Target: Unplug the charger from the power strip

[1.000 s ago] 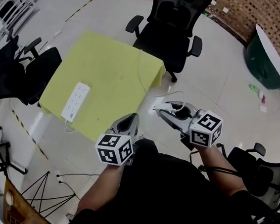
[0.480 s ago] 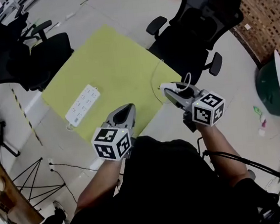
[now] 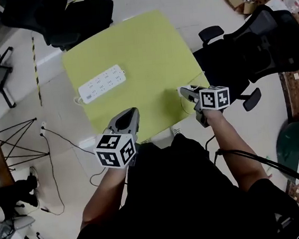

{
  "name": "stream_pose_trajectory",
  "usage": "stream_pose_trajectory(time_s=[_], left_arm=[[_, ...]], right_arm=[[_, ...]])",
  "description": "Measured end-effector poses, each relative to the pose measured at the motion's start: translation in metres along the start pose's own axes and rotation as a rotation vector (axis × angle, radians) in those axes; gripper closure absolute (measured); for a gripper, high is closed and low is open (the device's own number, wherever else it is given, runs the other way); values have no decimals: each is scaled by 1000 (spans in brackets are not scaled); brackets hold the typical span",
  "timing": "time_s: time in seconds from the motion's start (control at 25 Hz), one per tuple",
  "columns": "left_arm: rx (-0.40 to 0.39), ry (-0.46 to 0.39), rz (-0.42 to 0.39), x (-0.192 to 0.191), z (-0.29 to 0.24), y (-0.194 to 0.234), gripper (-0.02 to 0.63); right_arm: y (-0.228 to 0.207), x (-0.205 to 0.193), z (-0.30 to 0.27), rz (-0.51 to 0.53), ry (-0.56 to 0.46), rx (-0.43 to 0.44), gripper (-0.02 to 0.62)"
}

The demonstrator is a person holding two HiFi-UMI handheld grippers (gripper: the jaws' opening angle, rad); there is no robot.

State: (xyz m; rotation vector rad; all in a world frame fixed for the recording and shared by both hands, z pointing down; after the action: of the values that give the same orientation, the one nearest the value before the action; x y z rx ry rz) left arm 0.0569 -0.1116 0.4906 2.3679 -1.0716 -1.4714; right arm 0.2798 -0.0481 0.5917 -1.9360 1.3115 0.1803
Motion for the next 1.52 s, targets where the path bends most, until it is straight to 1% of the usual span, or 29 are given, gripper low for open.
stream_pose_trajectory(time_s=[0.12, 0.2, 0.4, 0.52, 0.64, 0.88, 1.08, 1.24, 1.4, 1.52], left_arm=[[109, -32, 88, -13, 9, 7, 600], [176, -57, 123, -17, 16, 2, 600], [305, -137, 180, -16, 26, -25, 600], [373, -174, 209, -23, 29, -41, 600], [419, -197, 227, -32, 30, -63, 600], [515, -246, 244, -47, 49, -103, 600], [564, -251, 254, -67, 58, -119, 600], [562, -249, 251, -72, 58, -131, 600], [554, -256, 248, -78, 65, -142, 600], [551, -264, 232, -81, 75, -147, 600]], right_arm=[[-11, -12, -30, -43, 90, 73, 456], [-12, -18, -46, -58, 156, 131, 456], [-7, -30, -62, -19, 288, 255, 454], [-4, -29, -66, 0, 310, 311, 454], [-10, -27, -66, -16, 311, 339, 449], [-13, -17, -62, -60, 309, 382, 338], [-19, -27, -55, -57, 306, 394, 312], [-31, -35, -44, -84, 296, 393, 310], [-45, -50, -27, -134, 289, 386, 310], [-50, -54, -15, -151, 273, 370, 310]])
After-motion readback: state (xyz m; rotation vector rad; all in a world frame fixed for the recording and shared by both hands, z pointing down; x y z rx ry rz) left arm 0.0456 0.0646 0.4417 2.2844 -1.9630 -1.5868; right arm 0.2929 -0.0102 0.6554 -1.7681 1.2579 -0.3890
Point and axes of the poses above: the fingertips, and each gripper's own axes: z backward along the fingers, y to its left, x out of its top, the point moved 1 cm from there along z, backward along the fingers, and after that the axes turned 2 degrees about x, right-handed, at the moved point
